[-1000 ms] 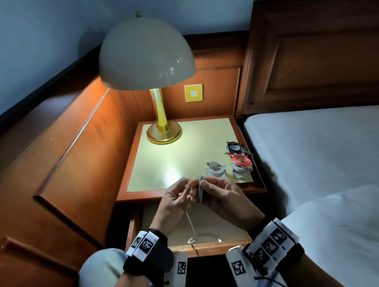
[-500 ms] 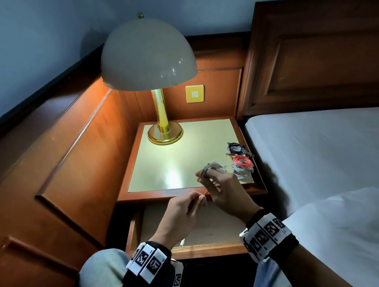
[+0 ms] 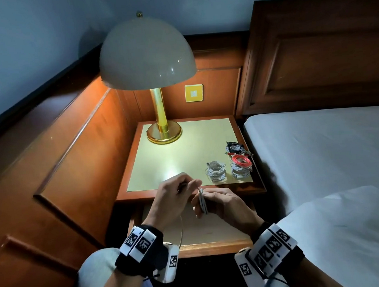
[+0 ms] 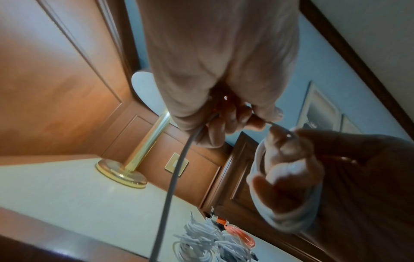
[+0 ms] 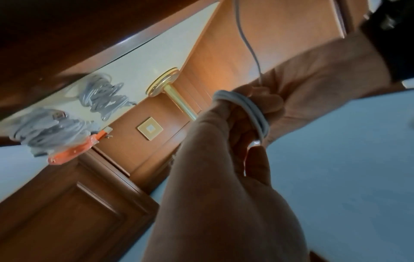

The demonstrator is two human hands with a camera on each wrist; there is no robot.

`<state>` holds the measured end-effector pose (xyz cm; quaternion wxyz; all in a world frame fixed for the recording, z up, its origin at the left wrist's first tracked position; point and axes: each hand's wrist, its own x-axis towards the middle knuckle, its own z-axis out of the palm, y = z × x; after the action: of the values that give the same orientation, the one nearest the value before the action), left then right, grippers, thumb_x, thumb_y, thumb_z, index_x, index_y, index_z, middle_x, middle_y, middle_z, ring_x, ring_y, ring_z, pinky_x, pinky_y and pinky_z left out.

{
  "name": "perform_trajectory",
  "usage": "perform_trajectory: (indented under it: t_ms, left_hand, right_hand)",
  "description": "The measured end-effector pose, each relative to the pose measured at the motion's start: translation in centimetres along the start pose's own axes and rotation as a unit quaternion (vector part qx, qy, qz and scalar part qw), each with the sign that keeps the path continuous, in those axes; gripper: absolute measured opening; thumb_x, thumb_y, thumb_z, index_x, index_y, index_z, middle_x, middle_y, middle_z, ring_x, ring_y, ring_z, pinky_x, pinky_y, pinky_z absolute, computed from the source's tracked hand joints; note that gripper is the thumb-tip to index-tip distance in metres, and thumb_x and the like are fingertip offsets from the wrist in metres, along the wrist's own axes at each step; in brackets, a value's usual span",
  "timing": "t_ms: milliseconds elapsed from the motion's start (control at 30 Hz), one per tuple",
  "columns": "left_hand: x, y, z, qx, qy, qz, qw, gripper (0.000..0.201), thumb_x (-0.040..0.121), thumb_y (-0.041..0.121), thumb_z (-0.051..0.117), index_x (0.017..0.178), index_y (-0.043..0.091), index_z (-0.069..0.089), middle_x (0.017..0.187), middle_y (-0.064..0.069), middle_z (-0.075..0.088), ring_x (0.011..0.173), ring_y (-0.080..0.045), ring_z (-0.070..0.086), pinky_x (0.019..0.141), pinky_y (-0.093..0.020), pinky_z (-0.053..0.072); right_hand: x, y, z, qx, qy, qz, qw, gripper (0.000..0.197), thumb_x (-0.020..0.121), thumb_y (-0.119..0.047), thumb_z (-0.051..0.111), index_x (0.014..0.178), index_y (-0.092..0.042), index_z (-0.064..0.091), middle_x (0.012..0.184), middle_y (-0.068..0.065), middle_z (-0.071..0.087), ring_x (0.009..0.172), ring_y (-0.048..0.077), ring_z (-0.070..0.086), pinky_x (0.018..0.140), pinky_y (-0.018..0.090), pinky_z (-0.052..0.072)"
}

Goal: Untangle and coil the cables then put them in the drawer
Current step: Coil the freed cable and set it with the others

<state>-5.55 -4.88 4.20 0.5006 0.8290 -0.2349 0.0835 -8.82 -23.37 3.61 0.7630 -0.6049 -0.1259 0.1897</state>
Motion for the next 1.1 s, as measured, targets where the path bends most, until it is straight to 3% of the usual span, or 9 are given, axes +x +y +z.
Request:
perform_trajectory:
  t_ms: [100,267,367,467,600,700,833,933,1100]
  left_hand:
    - [0.2,0.8,0.1,-0.105,0.006,-0.075,0.992,0.041,0.093,0.04,0.06,0.082,0.001,0.057,0.062,-0.001,0.051,0.055,-0.012,0.048,0.053,-0.023,0.042]
    - [-0.6,1.0,1.9,-0.358,0.007,-0.156,0.921,0.038,0.1,0.019,0.049,0.092,-0.017,0.045,0.056,-0.003,0.044,0.043,-0.012,0.046,0.041,-0.023,0.045]
    - [-1.3,-0.3,2.7,-0.326,0.031,-0.169,0.93,0.031,0.105,0.014,0.045,0.104,-0.014,0.059,0.064,0.002,0.046,0.052,-0.004,0.041,0.05,-0.015,0.038]
    - [-2.2,-1.9,3.6,-0.232,0.015,-0.17,0.958,0.024,0.101,0.037,0.052,0.102,0.025,0.073,0.069,0.001,0.047,0.059,-0.008,0.038,0.055,-0.024,0.034]
    - [-2.8,-2.1,4.3,-0.124,-0.035,-0.119,0.984,0.024,0.101,0.038,0.052,0.096,0.023,0.071,0.082,0.004,0.066,0.077,-0.008,0.057,0.074,-0.029,0.048]
    - [-2.9,-1.7,4.5,-0.076,-0.042,-0.085,0.993,0.019,0.104,0.021,0.053,0.098,0.013,0.07,0.077,0.025,0.063,0.071,0.003,0.055,0.07,-0.015,0.044]
    - [-3.6,-2.1,4.4,-0.025,-0.033,-0.034,0.999,0.018,0.104,0.028,0.055,0.094,0.02,0.068,0.081,0.015,0.066,0.072,-0.002,0.058,0.068,-0.025,0.048]
    - [-3.4,-1.8,3.4,0.013,-0.023,0.009,1.0,0.018,0.104,0.026,0.053,0.093,0.017,0.065,0.077,0.009,0.063,0.067,-0.007,0.057,0.064,-0.024,0.048]
    - [-2.4,-1.3,1.8,0.065,-0.028,0.044,0.997,0.013,0.095,0.004,0.057,0.095,0.013,0.067,0.084,0.005,0.068,0.075,-0.006,0.06,0.071,-0.013,0.043]
  right_hand:
    - [-0.2,-0.6,0.6,0.091,-0.02,-0.007,0.996,0.031,0.1,-0.019,0.05,0.104,0.002,0.071,0.095,0.019,0.065,0.086,0.03,0.06,0.082,0.039,0.049]
    - [-0.1,-1.2,0.6,0.142,-0.038,-0.022,0.989,0.03,0.1,-0.016,0.052,0.112,0.008,0.066,0.094,0.021,0.064,0.089,0.03,0.06,0.088,0.035,0.052]
    - [0.2,-1.6,0.4,0.188,-0.037,-0.041,0.981,0.031,0.1,-0.014,0.053,0.115,0.009,0.066,0.099,0.023,0.066,0.094,0.031,0.064,0.091,0.037,0.054]
    - [0.6,-2.1,0.4,0.168,-0.006,-0.07,0.983,0.029,0.1,-0.014,0.053,0.117,0.004,0.068,0.107,0.021,0.07,0.101,0.029,0.068,0.09,0.037,0.056]
    - [1.4,-2.4,0.0,0.088,0.075,-0.114,0.987,0.028,0.1,-0.012,0.054,0.12,0.002,0.067,0.11,0.024,0.071,0.109,0.033,0.069,0.092,0.037,0.056]
    - [2.1,-1.9,-0.2,-0.032,0.127,-0.172,0.976,0.02,0.1,-0.003,0.055,0.114,0.003,0.068,0.105,0.019,0.074,0.105,0.03,0.07,0.095,0.037,0.055]
    - [2.6,-1.0,-1.3,-0.287,0.174,-0.212,0.918,0.016,0.098,-0.014,0.061,0.109,-0.009,0.071,0.105,0.0,0.075,0.103,0.013,0.07,0.092,0.033,0.056]
    - [2.3,-0.6,-2.5,-0.436,0.136,-0.219,0.862,0.009,0.095,-0.014,0.062,0.099,-0.011,0.07,0.094,-0.003,0.071,0.089,0.006,0.065,0.08,0.028,0.053]
    - [1.5,-0.3,-2.5,-0.425,0.058,-0.133,0.894,0.022,0.098,-0.021,0.056,0.079,-0.01,0.06,0.072,0.003,0.059,0.072,0.021,0.054,0.067,0.042,0.045]
